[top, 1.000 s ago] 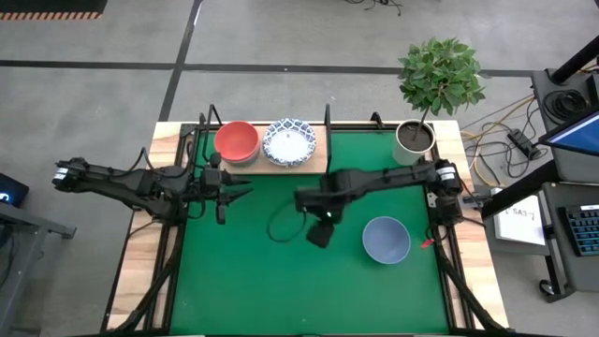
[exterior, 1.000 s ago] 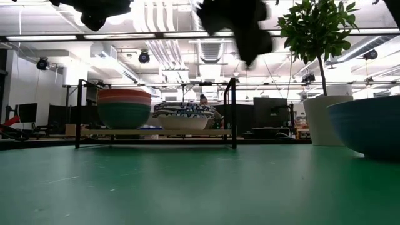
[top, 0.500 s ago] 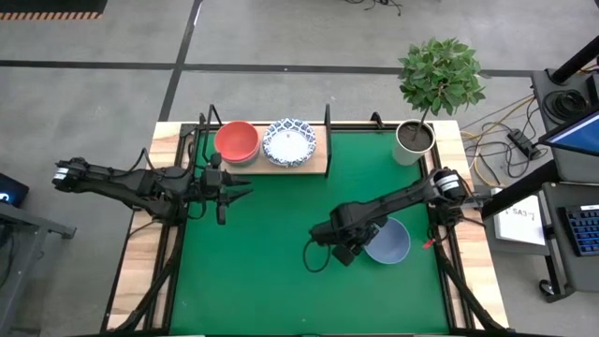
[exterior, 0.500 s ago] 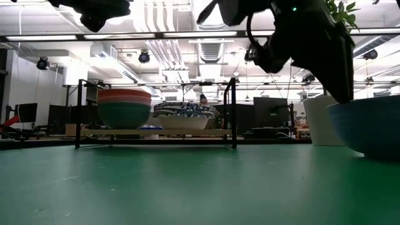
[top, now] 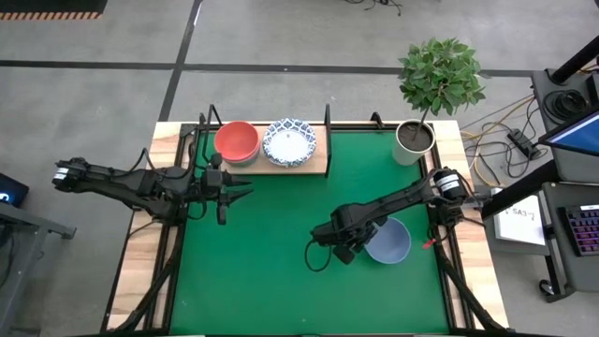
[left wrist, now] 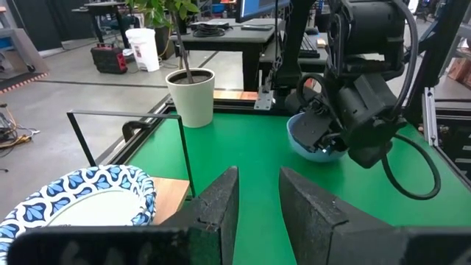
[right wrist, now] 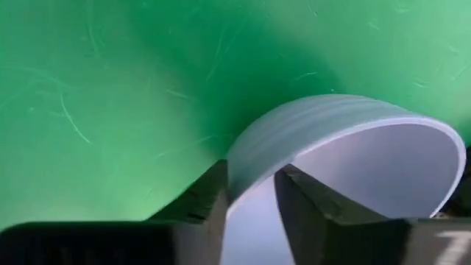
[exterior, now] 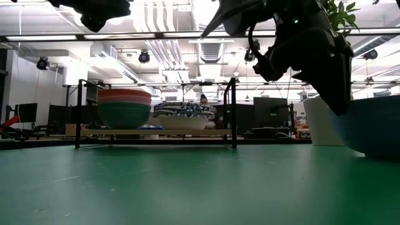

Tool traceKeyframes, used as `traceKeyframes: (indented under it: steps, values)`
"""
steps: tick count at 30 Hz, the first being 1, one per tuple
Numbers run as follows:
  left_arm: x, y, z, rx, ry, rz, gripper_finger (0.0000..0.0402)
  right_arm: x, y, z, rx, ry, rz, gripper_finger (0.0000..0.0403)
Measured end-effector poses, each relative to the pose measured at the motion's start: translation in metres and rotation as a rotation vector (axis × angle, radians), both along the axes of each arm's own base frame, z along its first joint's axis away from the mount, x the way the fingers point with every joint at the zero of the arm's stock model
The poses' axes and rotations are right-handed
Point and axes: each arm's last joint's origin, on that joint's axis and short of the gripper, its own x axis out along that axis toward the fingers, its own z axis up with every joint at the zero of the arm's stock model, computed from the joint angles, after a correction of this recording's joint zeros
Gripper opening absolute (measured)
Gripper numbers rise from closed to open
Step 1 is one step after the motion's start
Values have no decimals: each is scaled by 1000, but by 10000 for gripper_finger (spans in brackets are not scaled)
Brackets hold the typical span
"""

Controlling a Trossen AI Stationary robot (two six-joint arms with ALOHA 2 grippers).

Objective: Place and stack bowls onto a shelf
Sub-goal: Stack the blue bowl on top of the orange bowl on the shelf

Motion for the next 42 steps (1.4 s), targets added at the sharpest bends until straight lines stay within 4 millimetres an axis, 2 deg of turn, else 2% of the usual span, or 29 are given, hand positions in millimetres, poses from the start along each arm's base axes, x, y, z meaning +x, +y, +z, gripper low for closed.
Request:
traceKeyframes:
  steps: [5, 10, 13, 18, 23, 28, 33, 37, 42]
  values:
    - [0, 0, 0, 0, 0, 0, 81, 0, 1, 0, 27, -3, 10, 20]
    - [0, 0, 0, 0, -2, 0, 81, 1, 2, 1, 81, -2, 26, 13]
    - [0, 0, 0, 0, -4, 0, 81, 6, 5, 9, 153, -39, 65, 13]
    - [0, 0, 1, 6, -6, -1, 81, 21, 9, 37, 211, -184, 182, 13]
    - [0, 0, 3, 13, -18, 3, 81, 46, 14, 77, 248, -497, 415, 12]
    - [-5, 1, 10, 10, -77, 3, 81, 66, 14, 123, 113, -824, 707, 12]
    - [-15, 0, 14, -7, -122, -13, 81, 75, 5, 164, -205, -981, 975, 12]
    - [-22, -2, 15, -16, -151, -35, 81, 81, -11, 179, -450, -970, 1103, 12]
    - [-29, -6, 19, -28, -253, -74, 81, 92, -48, 182, -616, -935, 1150, 12]
